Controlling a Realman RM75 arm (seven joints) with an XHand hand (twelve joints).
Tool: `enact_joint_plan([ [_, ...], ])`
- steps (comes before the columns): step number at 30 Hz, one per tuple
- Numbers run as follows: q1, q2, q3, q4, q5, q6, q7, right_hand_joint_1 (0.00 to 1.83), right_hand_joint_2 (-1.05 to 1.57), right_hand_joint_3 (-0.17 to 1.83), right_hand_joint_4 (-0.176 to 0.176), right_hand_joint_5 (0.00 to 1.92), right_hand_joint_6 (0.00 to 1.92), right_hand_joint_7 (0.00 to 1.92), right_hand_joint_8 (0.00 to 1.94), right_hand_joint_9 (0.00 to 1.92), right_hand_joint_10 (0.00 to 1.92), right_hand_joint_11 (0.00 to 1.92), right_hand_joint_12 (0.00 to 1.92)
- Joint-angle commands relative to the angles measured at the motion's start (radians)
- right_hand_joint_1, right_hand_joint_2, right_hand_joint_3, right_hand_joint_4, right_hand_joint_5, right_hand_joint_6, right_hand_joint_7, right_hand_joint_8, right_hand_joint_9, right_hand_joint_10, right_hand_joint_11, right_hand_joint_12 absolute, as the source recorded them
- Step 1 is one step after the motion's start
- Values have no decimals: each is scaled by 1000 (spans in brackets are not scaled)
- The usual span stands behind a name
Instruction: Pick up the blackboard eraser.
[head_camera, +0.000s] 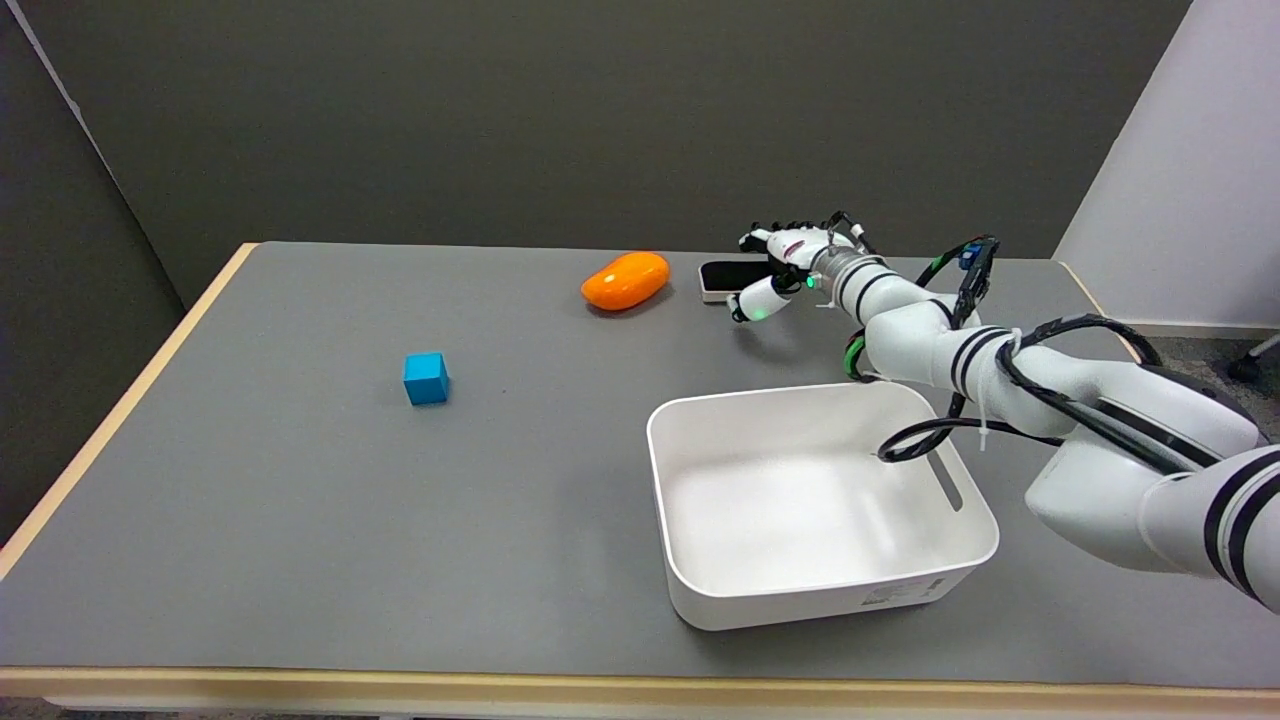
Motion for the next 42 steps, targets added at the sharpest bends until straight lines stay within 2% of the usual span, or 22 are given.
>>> enact_joint_plan([
  [1,-15,-51,12,-113,34,8,1,456,621,993,70,92,386,133,272,120,590,-1,1023],
  [13,-13,-70,19,-114,88,14,-8,459,628,997,55,92,389,135,276,107,589,-1,1012],
  [23,-13,-72,18,-107,90,18,0,471,664,997,59,111,400,141,276,112,589,-1,1020],
  [28,-14,-48,100,-9,75,80,-12,465,700,1001,51,159,435,179,289,115,588,-1,1027],
  [31,3,-36,104,32,60,83,-33,465,705,1002,48,168,442,194,295,117,589,-1,1027],
  [42,-3,-36,91,18,45,72,-39,477,711,1002,47,186,456,217,305,131,601,-1,1038],
])
